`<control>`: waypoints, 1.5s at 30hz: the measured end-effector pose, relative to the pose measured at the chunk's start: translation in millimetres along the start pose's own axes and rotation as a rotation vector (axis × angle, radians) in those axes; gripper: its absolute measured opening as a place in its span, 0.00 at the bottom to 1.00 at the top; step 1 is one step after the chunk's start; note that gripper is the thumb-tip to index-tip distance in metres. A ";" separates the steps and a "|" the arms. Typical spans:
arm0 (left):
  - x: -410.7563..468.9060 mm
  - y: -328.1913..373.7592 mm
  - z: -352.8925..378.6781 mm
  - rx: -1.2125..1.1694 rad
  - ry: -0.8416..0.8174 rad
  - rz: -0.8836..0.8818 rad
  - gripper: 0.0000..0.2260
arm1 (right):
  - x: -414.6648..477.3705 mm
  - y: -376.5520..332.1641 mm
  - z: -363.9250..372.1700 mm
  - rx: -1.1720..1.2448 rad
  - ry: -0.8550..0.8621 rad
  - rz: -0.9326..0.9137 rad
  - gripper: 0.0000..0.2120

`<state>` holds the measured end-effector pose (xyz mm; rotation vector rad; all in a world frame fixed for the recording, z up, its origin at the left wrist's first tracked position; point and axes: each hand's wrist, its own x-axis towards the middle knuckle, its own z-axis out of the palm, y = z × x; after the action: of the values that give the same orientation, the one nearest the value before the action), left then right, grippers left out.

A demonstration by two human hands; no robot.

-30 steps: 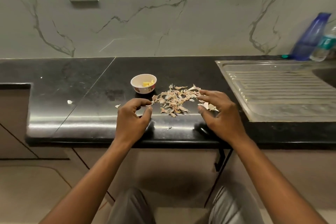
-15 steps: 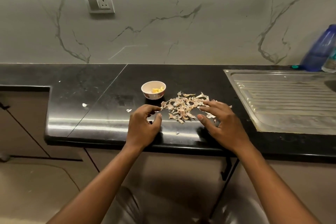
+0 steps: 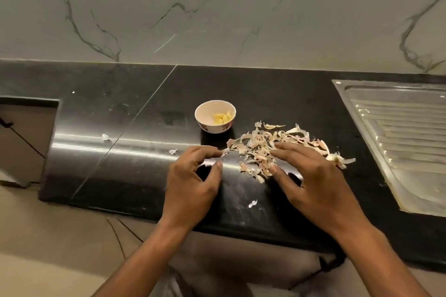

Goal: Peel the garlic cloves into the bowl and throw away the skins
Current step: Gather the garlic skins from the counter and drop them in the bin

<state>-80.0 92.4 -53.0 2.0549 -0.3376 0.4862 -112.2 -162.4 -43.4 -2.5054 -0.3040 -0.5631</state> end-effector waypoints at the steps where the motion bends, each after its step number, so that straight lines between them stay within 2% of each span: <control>1: 3.0 1.1 -0.8 -0.002 -0.012 -0.007 0.10 | 9.5 -2.4 1.2 0.020 -0.019 -0.001 0.18; 6: 36.6 11.5 -6.0 -0.057 -0.132 -0.100 0.10 | 60.2 -22.1 3.0 0.123 -0.136 -0.024 0.16; 9: 56.2 16.9 -17.8 -0.003 -0.089 -0.145 0.11 | 79.8 -32.6 -4.6 0.167 -0.185 0.018 0.14; 13: 65.3 11.1 -60.5 0.129 -0.011 -0.311 0.13 | 85.5 -44.9 -26.8 0.169 -0.325 0.063 0.16; 16: 64.5 -9.6 -96.8 0.308 0.010 -0.420 0.19 | 82.3 -51.4 -45.0 0.127 -0.441 0.116 0.19; 20: 73.9 -43.8 -132.9 0.451 -0.093 -0.661 0.31 | 78.3 -63.5 -60.6 0.124 -0.517 0.169 0.20; 23: 82.2 -58.9 -143.8 0.458 -0.154 -0.759 0.32 | 78.9 -68.2 -64.6 0.119 -0.551 0.197 0.22; 28: 80.7 -56.8 -124.9 0.445 -0.223 -0.720 0.25 | 85.8 -56.3 -67.4 0.095 -0.597 0.250 0.24; 37: 44.3 4.8 -43.8 0.446 -0.300 -0.427 0.21 | 90.1 -22.6 -83.6 0.006 -0.576 0.416 0.25; 41: 38.5 30.1 -11.8 0.337 -0.298 -0.414 0.20 | 100.5 3.8 -81.9 -0.034 -0.559 0.484 0.26; 45: 38.2 53.0 14.1 0.238 -0.357 -0.430 0.19 | 126.9 14.3 -63.5 -0.064 -0.597 0.460 0.25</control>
<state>-66.0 52.1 -1.5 2.3639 -0.0386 -0.1112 -15.9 -197.5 55.8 -2.6303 0.0841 0.3695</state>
